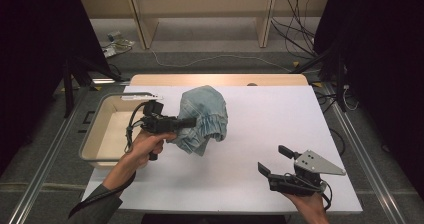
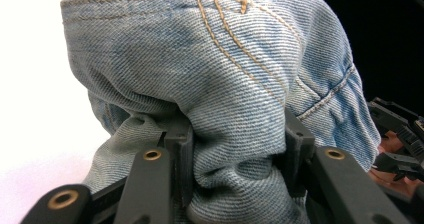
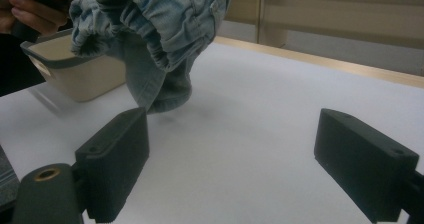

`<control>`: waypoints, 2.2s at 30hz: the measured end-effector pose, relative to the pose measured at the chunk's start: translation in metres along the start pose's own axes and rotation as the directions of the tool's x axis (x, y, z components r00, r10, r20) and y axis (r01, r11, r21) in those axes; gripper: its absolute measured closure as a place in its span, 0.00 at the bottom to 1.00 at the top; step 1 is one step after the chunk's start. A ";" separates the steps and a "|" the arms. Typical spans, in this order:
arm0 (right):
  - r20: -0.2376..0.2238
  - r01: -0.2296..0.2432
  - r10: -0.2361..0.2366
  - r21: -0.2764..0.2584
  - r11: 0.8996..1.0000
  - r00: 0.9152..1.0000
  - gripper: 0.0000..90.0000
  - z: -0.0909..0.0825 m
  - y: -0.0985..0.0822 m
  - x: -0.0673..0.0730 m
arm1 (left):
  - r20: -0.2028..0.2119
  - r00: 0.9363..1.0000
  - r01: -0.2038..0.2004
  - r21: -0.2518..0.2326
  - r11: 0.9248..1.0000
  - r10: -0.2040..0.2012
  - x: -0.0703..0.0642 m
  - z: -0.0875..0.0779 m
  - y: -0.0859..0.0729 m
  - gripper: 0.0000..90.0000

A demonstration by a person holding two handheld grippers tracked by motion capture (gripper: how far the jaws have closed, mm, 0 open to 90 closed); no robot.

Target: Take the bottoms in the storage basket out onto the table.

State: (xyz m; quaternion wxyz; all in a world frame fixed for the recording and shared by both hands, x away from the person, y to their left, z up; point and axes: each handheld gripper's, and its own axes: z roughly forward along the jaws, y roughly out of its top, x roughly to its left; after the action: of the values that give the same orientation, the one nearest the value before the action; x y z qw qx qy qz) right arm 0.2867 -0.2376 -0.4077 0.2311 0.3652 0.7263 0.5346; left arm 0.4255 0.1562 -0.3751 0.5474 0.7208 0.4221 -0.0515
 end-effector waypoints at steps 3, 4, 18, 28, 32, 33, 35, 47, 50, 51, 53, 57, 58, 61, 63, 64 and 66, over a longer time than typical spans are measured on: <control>-0.001 -0.001 0.001 -0.002 1.000 1.000 0.17 0.000 0.000 0.000 | -0.004 1.000 -0.003 0.003 1.000 0.003 0.000 0.002 -0.001 0.66; 0.000 -0.001 0.001 -0.001 1.000 1.000 0.17 0.000 0.000 0.000 | -0.006 1.000 -0.007 0.005 1.000 0.007 0.000 0.002 -0.001 0.66; -0.001 -0.002 0.002 -0.002 1.000 1.000 0.17 0.000 0.000 0.000 | -0.017 1.000 0.000 0.024 1.000 0.001 0.000 0.018 -0.010 0.66; 0.000 -0.003 0.003 0.000 1.000 1.000 0.17 0.000 0.000 0.000 | -0.034 0.999 0.003 0.037 0.999 -0.002 0.003 0.028 -0.018 0.66; -0.001 -0.003 0.003 0.000 1.000 1.000 0.17 0.000 0.000 0.000 | -0.042 0.999 0.005 0.038 0.999 -0.003 0.002 0.032 -0.020 0.66; -0.003 -0.004 0.004 -0.001 1.000 1.000 0.17 0.000 0.000 0.000 | -0.045 0.999 0.000 0.040 0.999 0.002 0.002 0.032 -0.020 0.65; -0.002 -0.003 0.003 -0.001 1.000 1.000 0.17 0.000 0.000 0.000 | -0.048 0.999 0.004 0.039 0.999 -0.003 0.002 0.034 -0.021 0.65; -0.002 -0.004 0.004 -0.001 1.000 1.000 0.17 0.000 0.000 0.000 | -0.055 0.998 -0.007 0.056 0.998 0.010 0.001 0.045 -0.026 0.65; -0.002 -0.003 0.003 -0.001 1.000 1.000 0.17 0.000 0.000 0.000 | -0.060 0.998 -0.011 0.062 0.998 0.015 -0.001 0.049 -0.029 0.65; -0.002 -0.003 0.003 -0.001 1.000 1.000 0.17 0.000 0.000 0.000 | -0.061 0.998 -0.015 0.064 0.998 0.019 -0.001 0.050 -0.029 0.65; -0.003 -0.003 0.003 -0.001 1.000 1.000 0.17 0.000 0.000 0.000 | -0.067 0.998 -0.017 0.072 0.997 0.022 -0.001 0.053 -0.031 0.65; -0.002 -0.004 0.004 -0.002 1.000 1.000 0.17 0.000 0.000 0.000 | -0.092 0.995 -0.024 0.097 0.995 0.033 0.001 0.060 -0.036 0.65; -0.002 -0.003 0.003 -0.002 1.000 1.000 0.17 0.000 0.000 0.000 | -0.095 0.995 -0.018 0.101 0.995 0.028 0.001 0.062 -0.038 0.64; -0.003 -0.003 0.003 -0.001 1.000 1.000 0.17 0.000 0.000 0.000 | -0.104 0.994 -0.026 0.105 0.994 0.036 0.001 0.065 -0.040 0.64; -0.004 -0.001 0.001 0.000 1.000 1.000 0.17 0.000 0.000 0.000 | -0.107 0.993 -0.028 0.110 0.994 0.040 0.000 0.066 -0.041 0.64; -0.005 -0.002 0.002 -0.001 1.000 1.000 0.17 0.000 0.000 0.000 | -0.108 0.993 -0.028 0.110 0.994 0.040 0.000 0.067 -0.041 0.64; -0.004 -0.002 0.002 -0.001 1.000 1.000 0.17 0.000 0.000 0.000 | -0.106 0.994 -0.026 0.111 0.994 0.038 0.000 0.068 -0.042 0.64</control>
State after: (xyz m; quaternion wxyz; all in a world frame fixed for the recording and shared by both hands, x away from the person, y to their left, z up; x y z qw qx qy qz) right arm 0.2869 -0.2375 -0.4078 0.2294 0.3648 0.7261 0.5358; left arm 0.4244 0.1013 -0.4336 0.4844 0.7581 0.4358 -0.0266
